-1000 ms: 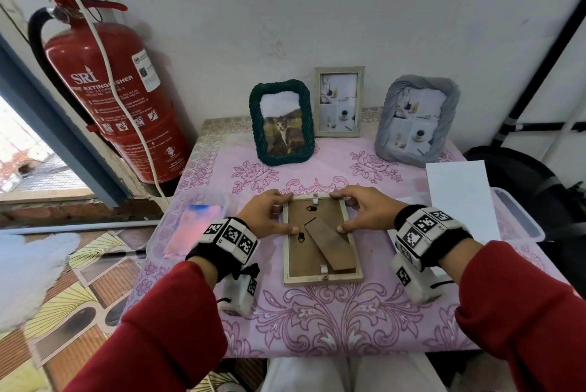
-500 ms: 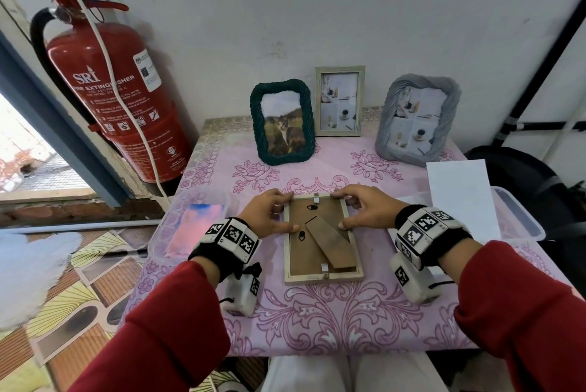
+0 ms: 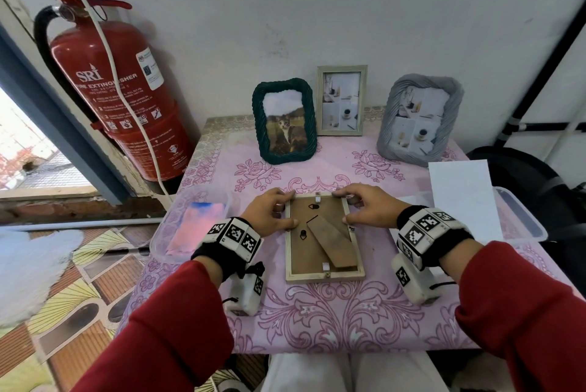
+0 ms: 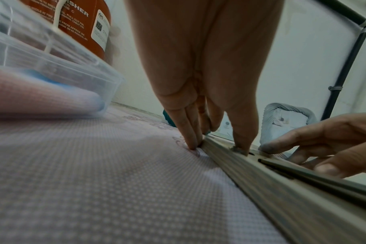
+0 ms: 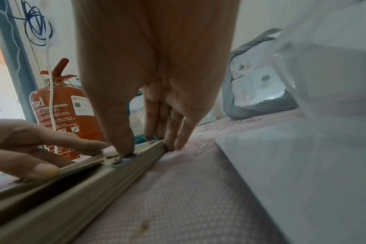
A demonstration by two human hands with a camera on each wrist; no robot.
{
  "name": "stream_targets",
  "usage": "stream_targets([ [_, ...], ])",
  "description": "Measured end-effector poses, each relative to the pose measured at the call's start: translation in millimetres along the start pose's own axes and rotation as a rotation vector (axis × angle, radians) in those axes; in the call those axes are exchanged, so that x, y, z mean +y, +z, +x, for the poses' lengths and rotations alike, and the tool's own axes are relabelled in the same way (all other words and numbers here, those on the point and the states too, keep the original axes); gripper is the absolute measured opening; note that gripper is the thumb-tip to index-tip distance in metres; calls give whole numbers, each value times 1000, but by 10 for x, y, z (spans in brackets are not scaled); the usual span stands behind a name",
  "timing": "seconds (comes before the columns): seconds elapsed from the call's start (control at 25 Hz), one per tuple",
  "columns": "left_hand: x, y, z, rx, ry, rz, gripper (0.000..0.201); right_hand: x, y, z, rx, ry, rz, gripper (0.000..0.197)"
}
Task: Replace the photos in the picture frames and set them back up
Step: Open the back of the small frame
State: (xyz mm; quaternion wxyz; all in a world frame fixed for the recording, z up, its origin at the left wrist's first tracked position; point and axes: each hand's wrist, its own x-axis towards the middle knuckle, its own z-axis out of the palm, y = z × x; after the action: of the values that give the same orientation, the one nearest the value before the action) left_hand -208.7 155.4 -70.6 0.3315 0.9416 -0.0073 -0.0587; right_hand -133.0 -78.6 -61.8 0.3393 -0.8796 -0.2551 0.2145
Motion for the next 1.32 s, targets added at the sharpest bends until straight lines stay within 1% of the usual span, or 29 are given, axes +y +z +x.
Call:
stream_targets([
  [0.32, -13, 27, -27, 19, 3, -62, 61, 9, 24, 1, 27, 0, 63, 57],
  [0.48, -14, 48, -40, 29, 13, -107, 63, -14, 42, -13, 30, 2, 94, 58],
  [0.6, 5, 77, -53, 43, -29, -104, 68, -22, 59, -58, 30, -13, 119, 60],
  [0.72, 36, 102, -60, 9, -82, -75, 68, -55, 90, -129, 31, -32, 222, 58],
  [0.76, 57, 105, -72, -5, -87, -97, 66, -66, 107, -153, 65, -25, 242, 56],
  [0.8, 67, 109, -78, 3, -91, -140, 62, -67, 120, -158, 128, -6, 233, 53],
  [0.84, 70, 115, -88, 40, -108, -216, 56, -59, 134, -160, 201, 25, 206, 49],
  [0.88, 69, 126, -96, 101, -160, -325, 49, -50, 149, -169, 255, 71, 199, 45],
  [0.92, 63, 144, -109, 154, -234, -424, 42, -37, 170, -182, 275, 133, 227, 41],
  [0.96, 55, 167, -133, 178, -301, -485, 35, -25, 200, -198, 256, 190, 273, 37],
  [1.04, 40, 231, -209, 172, -357, -545, 26, -9, 265, -247, 200, 250, 362, 32],
  [1.08, 39, 262, -242, 175, -361, -591, 26, -14, 284, -276, 197, 259, 391, 32],
  [1.2, 49, 295, -283, 241, -376, -710, 26, -47, 275, -322, 221, 256, 434, 32],
  [1.32, 40, 264, -245, 243, -381, -652, 23, -61, 248, -324, 196, 267, 440, 30],
])
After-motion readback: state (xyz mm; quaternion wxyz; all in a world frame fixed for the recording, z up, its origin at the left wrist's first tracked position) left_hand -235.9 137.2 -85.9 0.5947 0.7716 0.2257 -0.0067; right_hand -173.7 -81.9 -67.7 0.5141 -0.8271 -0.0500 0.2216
